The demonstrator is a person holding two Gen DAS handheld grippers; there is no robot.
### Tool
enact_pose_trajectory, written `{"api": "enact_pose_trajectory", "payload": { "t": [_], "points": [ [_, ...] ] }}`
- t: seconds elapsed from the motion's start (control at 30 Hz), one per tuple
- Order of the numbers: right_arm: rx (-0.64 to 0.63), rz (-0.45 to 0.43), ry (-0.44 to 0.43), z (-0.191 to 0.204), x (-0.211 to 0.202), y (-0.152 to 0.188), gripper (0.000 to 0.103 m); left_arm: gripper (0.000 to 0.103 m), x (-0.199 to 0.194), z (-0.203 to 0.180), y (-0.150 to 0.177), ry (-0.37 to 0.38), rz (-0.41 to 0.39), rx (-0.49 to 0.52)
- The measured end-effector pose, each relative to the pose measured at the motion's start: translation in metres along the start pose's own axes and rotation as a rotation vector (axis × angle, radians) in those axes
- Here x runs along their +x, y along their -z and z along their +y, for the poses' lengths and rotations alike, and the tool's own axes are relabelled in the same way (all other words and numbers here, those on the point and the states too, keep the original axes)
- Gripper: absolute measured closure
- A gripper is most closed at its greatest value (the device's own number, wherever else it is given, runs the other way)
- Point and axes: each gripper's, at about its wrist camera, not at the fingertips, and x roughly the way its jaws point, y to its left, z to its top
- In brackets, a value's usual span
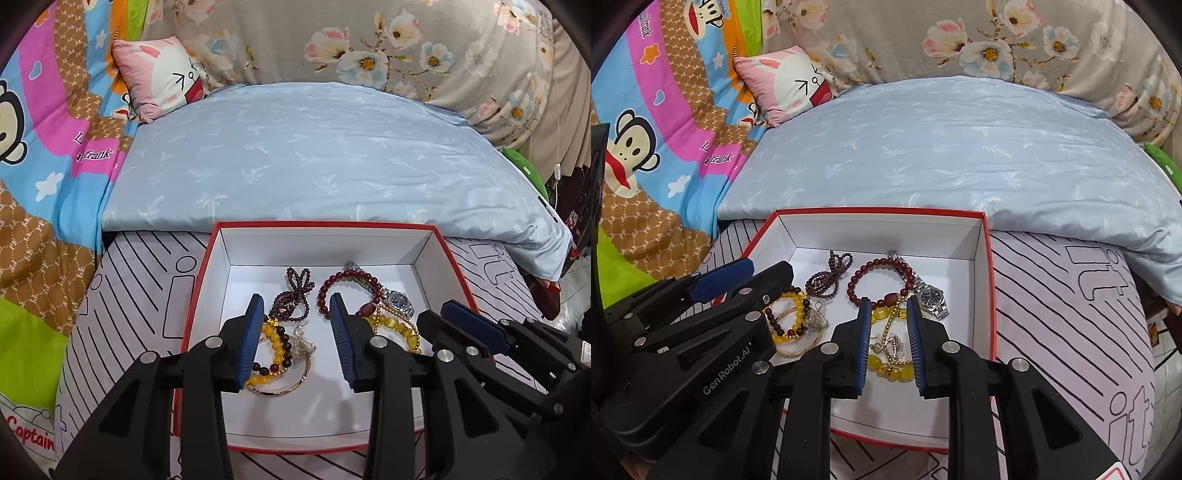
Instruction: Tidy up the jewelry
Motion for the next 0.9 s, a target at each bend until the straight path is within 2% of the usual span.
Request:
{"api": "enact_pose_trajectory", "payload": {
  "t": [0.2,0.33,0.47,0.6,0.9],
  "points": [
    [0.007,-0.012,0.029,-0.002,-0.012,0.005,0.076,0.063,-0.01,-0.001,0.004,-0.014,0.005,-0.003],
    [0.03,-0.017,0.054,-0.005,-0.022,0.011,0.063,0.062,-0.017,-0.001,0.008,-0.023,0.01,-0.012],
    [0.05,-0.021,0.053,-0.009,-0.031,0.016,0.058,0.049,-0.027,0.001,0.015,-0.05,-0.002,-0.024],
    [0.076,-0.027,0.059,-0.01,-0.04,0.023,0.051,0.045,-0.037,0.005,0.021,-0.05,-0.003,-0.041],
    [0.053,-0.037,0.093,-0.005,-0.055,0.042,0.049,0.038,-0.053,0.0,0.037,-0.11,-0.005,-0.017]
  ]
}}
